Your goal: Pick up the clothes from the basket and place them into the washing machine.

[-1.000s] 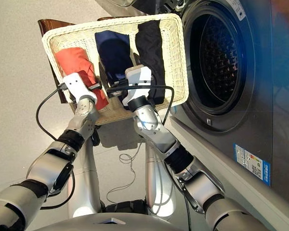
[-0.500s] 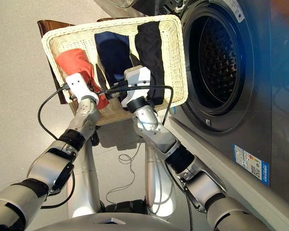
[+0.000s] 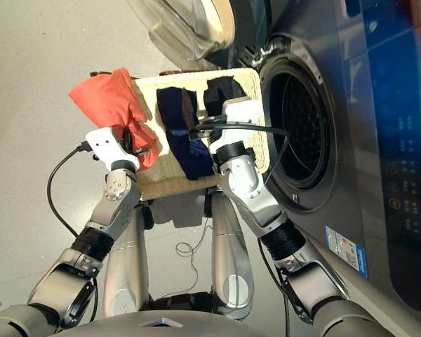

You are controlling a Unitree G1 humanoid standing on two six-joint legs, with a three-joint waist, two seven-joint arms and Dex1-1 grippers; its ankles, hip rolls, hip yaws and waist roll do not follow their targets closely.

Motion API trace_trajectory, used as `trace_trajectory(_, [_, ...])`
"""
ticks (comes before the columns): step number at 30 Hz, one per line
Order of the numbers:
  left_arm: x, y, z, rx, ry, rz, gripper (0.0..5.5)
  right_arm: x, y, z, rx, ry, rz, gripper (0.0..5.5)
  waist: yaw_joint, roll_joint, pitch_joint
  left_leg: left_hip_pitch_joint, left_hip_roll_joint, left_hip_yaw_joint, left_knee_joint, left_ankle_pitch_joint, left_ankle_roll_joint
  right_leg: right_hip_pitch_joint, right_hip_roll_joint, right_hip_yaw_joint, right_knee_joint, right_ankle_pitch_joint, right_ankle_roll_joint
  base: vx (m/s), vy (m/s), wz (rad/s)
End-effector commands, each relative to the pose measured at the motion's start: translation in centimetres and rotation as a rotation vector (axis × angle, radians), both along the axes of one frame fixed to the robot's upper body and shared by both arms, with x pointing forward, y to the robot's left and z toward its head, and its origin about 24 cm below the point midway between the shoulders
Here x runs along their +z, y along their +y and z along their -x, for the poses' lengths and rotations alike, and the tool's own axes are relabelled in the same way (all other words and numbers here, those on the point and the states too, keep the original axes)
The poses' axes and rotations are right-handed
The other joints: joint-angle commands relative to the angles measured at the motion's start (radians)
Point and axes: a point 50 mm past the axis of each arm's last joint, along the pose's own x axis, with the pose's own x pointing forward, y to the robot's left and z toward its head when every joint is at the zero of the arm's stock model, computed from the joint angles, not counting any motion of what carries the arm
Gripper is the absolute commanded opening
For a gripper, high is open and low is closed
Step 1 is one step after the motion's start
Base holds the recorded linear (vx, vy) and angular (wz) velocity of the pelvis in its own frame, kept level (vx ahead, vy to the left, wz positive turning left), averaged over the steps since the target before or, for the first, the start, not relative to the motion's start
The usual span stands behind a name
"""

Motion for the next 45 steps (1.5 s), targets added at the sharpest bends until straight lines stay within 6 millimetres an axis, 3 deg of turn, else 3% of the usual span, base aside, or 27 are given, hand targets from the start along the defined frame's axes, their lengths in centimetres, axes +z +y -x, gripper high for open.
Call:
trace_trajectory(1, [5.3, -1.2, 2.0, -0.117, -0.325, -0.218, 0.0, 3.4, -0.7, 2.1, 0.148, -0.144, -0.102, 5.5, 0.018, 0.009, -0.013, 0.109, -0.023, 0.011, -0.024, -0.039, -0.005, 0.125, -0.044, 0.059, -0.181, 0.102, 0.107, 0.081, -0.01, 0.07])
trace_trajectory(6, [8.0, -1.8, 4.2, -0.23, -0.507, -0.475, 0.0, 4.7, 0.7, 2.6, 0.36, -0.128, -0.026, 5.5, 0.034, -0.002, -0.041, 0.215, -0.03, 0.012, -0.065, -0.04, -0.004, 0.229, -0.048, 0.056, -0.222, 0.104, 0.117, 0.053, 0.006, 0.087])
trace_trajectory(11, [9.5, -2.8, 5.7, -0.326, -0.66, -0.771, 0.0, 7.5, 2.7, 3.9, 0.569, -0.188, 0.105, 5.5, 0.042, -0.016, -0.072, 0.229, -0.019, 0.019, -0.019, -0.063, -0.003, 0.244, -0.044, 0.069, -0.19, 0.088, 0.12, 0.0, 0.0, 0.0])
trace_trajectory(17, [10.4, -3.7, 6.1, -0.351, -0.767, -0.934, 0.0, 8.9, 4.1, 4.5, 0.651, -0.214, 0.156, 5.5, 0.044, -0.013, -0.082, 0.213, -0.02, 0.012, 0.011, -0.072, -0.004, 0.232, -0.042, 0.069, -0.17, 0.077, 0.121, 0.0, 0.0, 0.0])
trace_trajectory(25, [10.4, -3.9, 5.9, -0.357, -0.781, -1.0, 0.0, 10.6, 5.4, 5.6, 0.718, -0.291, 0.2, 5.5, 0.047, -0.009, -0.081, 0.201, -0.016, 0.014, 0.028, -0.073, -0.006, 0.223, -0.04, 0.076, -0.159, 0.071, 0.118, 0.0, 0.0, 0.0])
trace_trajectory(33, [10.8, -4.4, 5.9, -0.348, -0.814, -0.991, 0.0, 10.4, 5.7, 4.9, 0.695, -0.263, 0.193, 5.5, 0.049, 0.002, -0.07, 0.194, -0.015, 0.009, 0.029, -0.069, -0.008, 0.22, -0.04, 0.072, -0.154, 0.065, 0.114, 0.0, 0.0, 0.0])
trace_trajectory(34, [10.8, -4.5, 5.9, -0.348, -0.815, -0.989, 0.0, 10.2, 5.7, 4.8, 0.691, -0.257, 0.195, 4.68, 0.049, 0.004, -0.069, 0.192, -0.014, 0.008, 0.03, -0.068, -0.008, 0.219, -0.039, 0.07, -0.152, 0.064, 0.113, 0.0, 0.0, 0.0])
trace_trajectory(35, [10.9, -4.6, 5.9, -0.346, -0.819, -0.984, 0.0, 10.1, 5.6, 4.7, 0.68, -0.257, 0.189, 1.94, 0.048, 0.005, -0.066, 0.191, -0.014, 0.007, 0.031, -0.067, -0.008, 0.218, -0.038, 0.072, -0.15, 0.063, 0.111, 0.0, 0.0, 0.0])
trace_trajectory(36, [10.9, -4.6, 5.9, -0.347, -0.819, -0.985, 0.0, 10.1, 5.6, 4.7, 0.679, -0.257, 0.189, 0.0, 0.048, 0.005, -0.066, 0.191, -0.014, 0.007, 0.032, -0.067, -0.008, 0.218, -0.038, 0.072, -0.149, 0.063, 0.111, 0.0, 0.0, 0.0])
trace_trajectory(41, [10.4, -4.8, 5.6, -0.328, -0.81, -0.969, 0.0, 9.8, 4.5, 4.4, 0.556, -0.312, 0.134, 0.0, 0.042, 0.013, -0.06, 0.184, -0.015, 0.004, 0.038, -0.07, -0.006, 0.214, -0.037, 0.073, -0.146, 0.062, 0.108, 0.0, 0.0, 0.0])
trace_trajectory(45, [9.9, -4.8, 5.5, -0.29, -0.799, -0.921, 0.0, 7.5, 2.9, 3.1, 0.395, -0.259, 0.041, 0.0, 0.039, 0.022, -0.055, 0.177, -0.017, 0.003, 0.042, -0.071, -0.002, 0.212, -0.037, 0.069, -0.146, 0.062, 0.109, 0.0, 0.0, 0.0])
